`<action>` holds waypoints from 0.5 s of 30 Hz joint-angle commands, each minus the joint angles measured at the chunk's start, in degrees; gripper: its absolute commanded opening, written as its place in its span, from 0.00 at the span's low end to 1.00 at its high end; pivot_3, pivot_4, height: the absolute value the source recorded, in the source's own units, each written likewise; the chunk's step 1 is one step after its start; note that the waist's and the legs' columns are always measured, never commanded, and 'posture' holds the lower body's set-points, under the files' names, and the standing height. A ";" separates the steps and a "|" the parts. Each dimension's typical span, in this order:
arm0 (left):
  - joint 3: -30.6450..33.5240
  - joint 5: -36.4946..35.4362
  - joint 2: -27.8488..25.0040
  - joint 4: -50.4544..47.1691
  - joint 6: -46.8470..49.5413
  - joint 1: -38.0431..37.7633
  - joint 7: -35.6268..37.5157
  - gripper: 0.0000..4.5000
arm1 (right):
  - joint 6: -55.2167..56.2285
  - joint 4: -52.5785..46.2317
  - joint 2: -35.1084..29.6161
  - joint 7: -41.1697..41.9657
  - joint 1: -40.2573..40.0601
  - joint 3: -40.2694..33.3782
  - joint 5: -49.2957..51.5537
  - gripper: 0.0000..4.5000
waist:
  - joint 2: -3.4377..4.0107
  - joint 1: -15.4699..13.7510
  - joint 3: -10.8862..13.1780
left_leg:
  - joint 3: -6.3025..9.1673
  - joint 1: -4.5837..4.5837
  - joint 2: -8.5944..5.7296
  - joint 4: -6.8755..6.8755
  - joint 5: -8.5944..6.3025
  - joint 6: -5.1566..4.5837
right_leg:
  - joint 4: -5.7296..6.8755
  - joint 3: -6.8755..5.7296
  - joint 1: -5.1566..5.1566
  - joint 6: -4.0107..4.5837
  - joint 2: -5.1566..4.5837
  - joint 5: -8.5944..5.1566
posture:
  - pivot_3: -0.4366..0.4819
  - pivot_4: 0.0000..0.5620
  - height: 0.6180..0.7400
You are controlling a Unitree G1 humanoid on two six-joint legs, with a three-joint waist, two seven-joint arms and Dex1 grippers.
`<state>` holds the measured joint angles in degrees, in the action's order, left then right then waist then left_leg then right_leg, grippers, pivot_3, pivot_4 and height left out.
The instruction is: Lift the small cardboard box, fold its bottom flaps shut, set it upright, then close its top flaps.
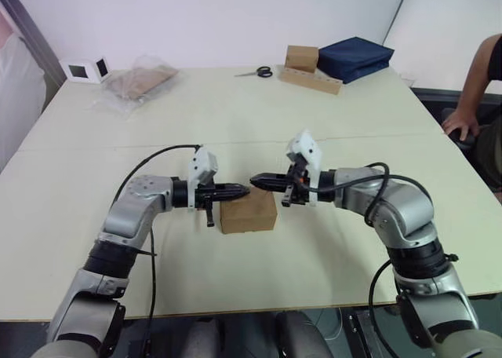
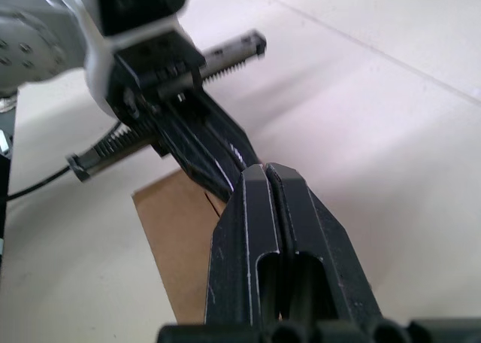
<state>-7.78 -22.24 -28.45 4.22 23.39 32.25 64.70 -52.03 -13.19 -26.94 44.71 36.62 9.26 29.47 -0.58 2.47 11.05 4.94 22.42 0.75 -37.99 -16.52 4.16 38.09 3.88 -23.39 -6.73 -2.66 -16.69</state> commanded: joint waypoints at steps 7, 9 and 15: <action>3.14 -3.55 -2.92 -10.22 5.16 -2.63 -2.39 0.00 | 2.40 0.01 -0.30 1.43 -0.09 1.90 -1.07 0.00 | 0.00 0.06 0.00 | 0.00 0.00 0.00 0.02 0.00 0.00 | -0.01 0.00 0.00 0.00 0.00 0.00 | 0.48 0.27 1.00; 2.03 -2.16 -3.68 -10.20 5.06 -4.12 -2.85 0.00 | 3.42 0.94 -0.60 1.65 -1.60 3.91 -2.70 0.00 | 0.00 0.06 0.00 | 0.00 0.00 0.01 0.02 0.00 0.00 | -0.01 0.00 0.00 0.00 0.00 0.00 | 0.48 0.27 1.00; -1.13 1.73 -4.48 -8.69 4.12 -5.79 -4.27 0.00 | 5.58 2.73 -1.57 2.48 -3.41 7.66 -6.43 0.00 | -0.01 -0.04 -0.01 | 0.01 -0.01 0.00 0.00 0.00 0.00 | -0.01 0.00 0.04 0.00 0.00 0.00 | 0.48 0.27 1.00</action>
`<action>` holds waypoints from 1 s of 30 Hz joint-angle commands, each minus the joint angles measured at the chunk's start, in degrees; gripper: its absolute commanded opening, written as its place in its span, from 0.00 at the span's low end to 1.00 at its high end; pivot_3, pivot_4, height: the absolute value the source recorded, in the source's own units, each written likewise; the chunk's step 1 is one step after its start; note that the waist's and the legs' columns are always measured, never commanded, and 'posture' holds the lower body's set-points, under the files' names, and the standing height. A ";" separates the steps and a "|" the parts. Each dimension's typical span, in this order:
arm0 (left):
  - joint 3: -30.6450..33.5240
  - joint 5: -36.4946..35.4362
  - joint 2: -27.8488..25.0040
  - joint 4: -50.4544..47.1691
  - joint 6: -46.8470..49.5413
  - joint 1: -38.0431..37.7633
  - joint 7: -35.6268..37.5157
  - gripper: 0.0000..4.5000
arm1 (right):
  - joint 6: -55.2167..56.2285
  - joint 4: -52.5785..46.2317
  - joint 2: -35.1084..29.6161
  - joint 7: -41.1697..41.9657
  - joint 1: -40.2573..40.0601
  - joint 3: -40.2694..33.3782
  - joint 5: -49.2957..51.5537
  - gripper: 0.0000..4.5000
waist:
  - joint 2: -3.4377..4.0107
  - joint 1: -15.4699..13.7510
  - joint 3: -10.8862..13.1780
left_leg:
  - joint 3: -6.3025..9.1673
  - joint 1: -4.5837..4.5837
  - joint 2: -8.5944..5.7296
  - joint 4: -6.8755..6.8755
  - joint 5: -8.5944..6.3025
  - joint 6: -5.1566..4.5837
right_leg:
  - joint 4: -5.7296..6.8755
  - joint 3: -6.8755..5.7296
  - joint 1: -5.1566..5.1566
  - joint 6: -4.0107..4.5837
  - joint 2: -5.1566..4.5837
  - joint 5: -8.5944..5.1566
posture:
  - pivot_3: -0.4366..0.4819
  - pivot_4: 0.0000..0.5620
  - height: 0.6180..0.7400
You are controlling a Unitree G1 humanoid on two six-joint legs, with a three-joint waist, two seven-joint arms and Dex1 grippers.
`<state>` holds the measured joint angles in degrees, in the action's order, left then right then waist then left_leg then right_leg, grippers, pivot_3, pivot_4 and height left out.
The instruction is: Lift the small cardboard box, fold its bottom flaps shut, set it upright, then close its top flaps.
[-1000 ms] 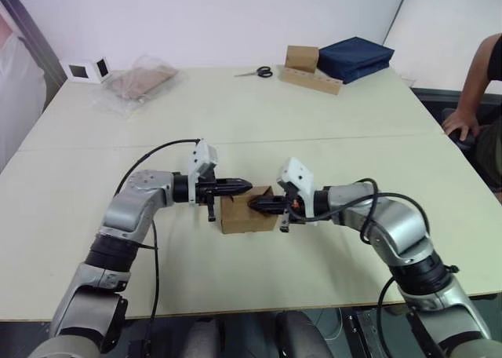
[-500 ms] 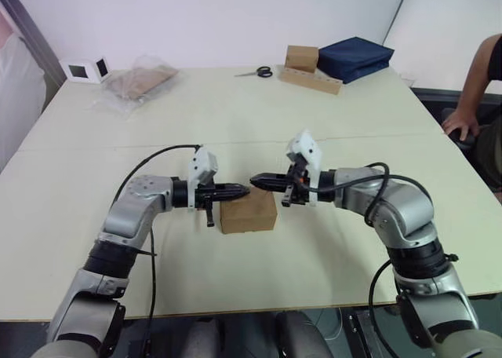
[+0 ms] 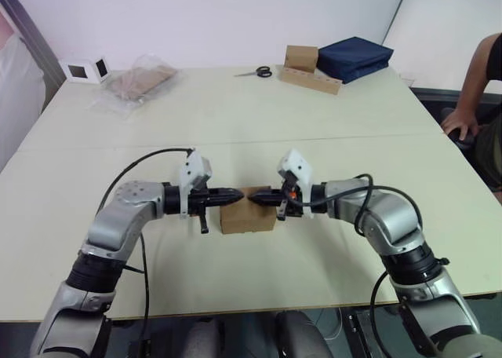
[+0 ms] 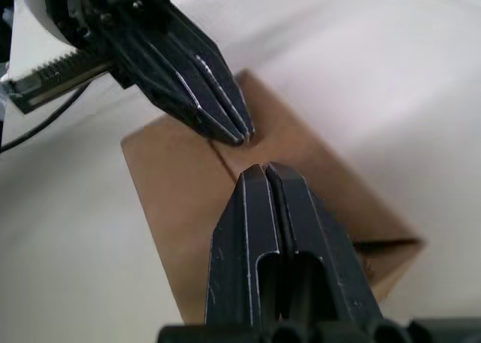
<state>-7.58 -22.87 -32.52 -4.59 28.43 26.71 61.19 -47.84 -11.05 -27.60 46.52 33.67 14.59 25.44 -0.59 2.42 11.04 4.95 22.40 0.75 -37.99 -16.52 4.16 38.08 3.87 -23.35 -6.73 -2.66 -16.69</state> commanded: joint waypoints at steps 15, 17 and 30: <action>11.92 -10.96 -1.39 -11.54 9.75 0.44 -6.63 0.00 | -9.14 -14.12 -4.85 0.66 1.73 -12.69 9.82 0.00 | 0.01 0.00 0.03 | 0.03 0.03 0.01 0.01 0.00 0.00 | -0.01 0.00 -0.03 0.00 0.00 0.00 | 0.48 0.27 1.00; 14.53 -13.10 -4.26 -15.18 12.70 -1.24 -7.24 0.00 | -11.15 -17.32 -8.22 1.44 0.66 -15.39 12.18 0.00 | 0.00 0.00 0.05 | 0.03 0.04 0.01 0.01 0.00 0.00 | -0.01 0.00 -0.04 0.00 0.00 0.00 | 0.48 0.27 1.00; 33.37 -22.23 -22.73 -25.01 18.93 -19.39 -1.16 0.00 | -11.76 -23.32 -32.37 11.50 -10.17 -27.13 17.40 0.00 | -0.02 -0.46 0.11 | -0.07 0.01 0.04 0.05 -0.02 -0.04 | -0.12 0.01 0.02 0.02 -0.02 -0.02 | 0.48 0.27 1.00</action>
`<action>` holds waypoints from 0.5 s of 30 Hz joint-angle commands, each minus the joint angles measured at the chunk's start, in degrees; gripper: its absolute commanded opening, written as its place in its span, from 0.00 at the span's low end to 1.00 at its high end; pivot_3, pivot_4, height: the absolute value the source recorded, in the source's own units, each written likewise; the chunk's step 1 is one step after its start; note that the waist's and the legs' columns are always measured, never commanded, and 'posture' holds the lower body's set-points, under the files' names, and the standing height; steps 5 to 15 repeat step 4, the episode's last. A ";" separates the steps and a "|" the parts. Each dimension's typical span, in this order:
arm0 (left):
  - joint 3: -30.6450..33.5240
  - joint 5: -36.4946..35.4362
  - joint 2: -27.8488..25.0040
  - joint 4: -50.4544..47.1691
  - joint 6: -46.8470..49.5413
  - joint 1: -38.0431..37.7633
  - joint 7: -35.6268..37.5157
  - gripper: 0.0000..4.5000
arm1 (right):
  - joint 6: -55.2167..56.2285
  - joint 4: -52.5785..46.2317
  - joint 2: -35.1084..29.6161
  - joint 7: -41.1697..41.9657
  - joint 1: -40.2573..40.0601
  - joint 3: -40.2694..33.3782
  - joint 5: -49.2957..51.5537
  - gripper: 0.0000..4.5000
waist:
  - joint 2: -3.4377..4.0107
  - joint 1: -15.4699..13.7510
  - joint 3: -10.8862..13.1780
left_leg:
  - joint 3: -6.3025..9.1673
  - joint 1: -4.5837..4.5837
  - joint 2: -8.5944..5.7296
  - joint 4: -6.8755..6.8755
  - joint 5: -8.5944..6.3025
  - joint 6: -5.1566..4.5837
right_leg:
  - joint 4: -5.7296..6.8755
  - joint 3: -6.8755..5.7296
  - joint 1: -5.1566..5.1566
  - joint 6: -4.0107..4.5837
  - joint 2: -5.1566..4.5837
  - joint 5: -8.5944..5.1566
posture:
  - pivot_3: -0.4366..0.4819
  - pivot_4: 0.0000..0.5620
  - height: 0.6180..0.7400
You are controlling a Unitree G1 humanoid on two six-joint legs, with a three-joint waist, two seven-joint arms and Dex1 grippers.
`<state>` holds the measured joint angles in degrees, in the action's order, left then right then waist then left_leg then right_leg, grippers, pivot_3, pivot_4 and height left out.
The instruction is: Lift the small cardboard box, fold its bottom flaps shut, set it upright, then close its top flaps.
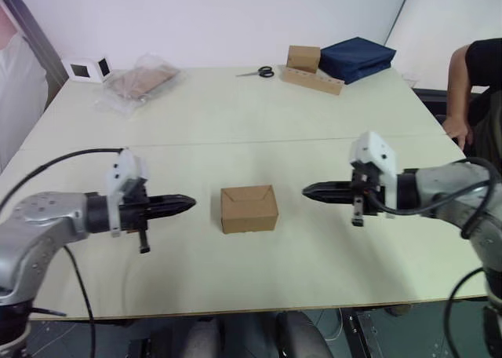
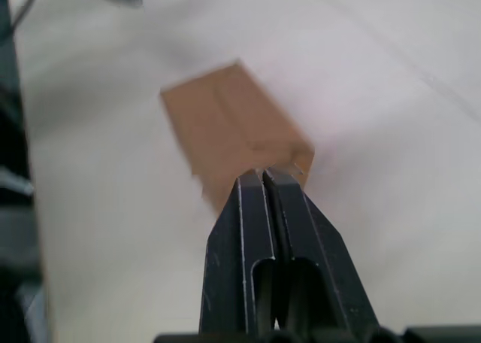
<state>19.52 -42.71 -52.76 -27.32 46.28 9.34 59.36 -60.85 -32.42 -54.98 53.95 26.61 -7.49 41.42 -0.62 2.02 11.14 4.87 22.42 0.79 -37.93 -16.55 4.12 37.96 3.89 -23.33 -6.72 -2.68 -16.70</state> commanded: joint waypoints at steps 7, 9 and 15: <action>13.42 -4.88 -4.88 -3.25 3.01 -7.16 1.68 0.00 | 0.75 -1.01 -8.68 6.35 -4.64 -10.14 4.89 0.00 | 0.01 0.05 0.07 | -0.05 0.01 0.02 0.01 -0.02 -0.04 | -0.02 0.02 -0.04 0.00 0.00 0.00 | 0.48 0.27 1.00; 13.42 -4.88 -4.88 -3.25 3.01 -7.16 1.68 0.00 | 0.75 -1.01 -8.68 6.35 -4.64 -10.14 4.89 0.00 | 0.01 0.05 0.07 | -0.05 0.01 0.02 0.01 -0.02 -0.04 | -0.02 0.02 -0.04 0.00 0.00 0.00 | 0.48 0.27 1.00; 13.42 -4.88 -4.88 -3.25 3.01 -7.16 1.68 0.00 | 0.75 -1.01 -8.68 6.35 -4.64 -10.14 4.89 0.00 | 0.01 0.05 0.07 | -0.05 0.01 0.02 0.01 -0.02 -0.04 | -0.02 0.02 -0.04 0.00 0.00 0.00 | 0.48 0.27 1.00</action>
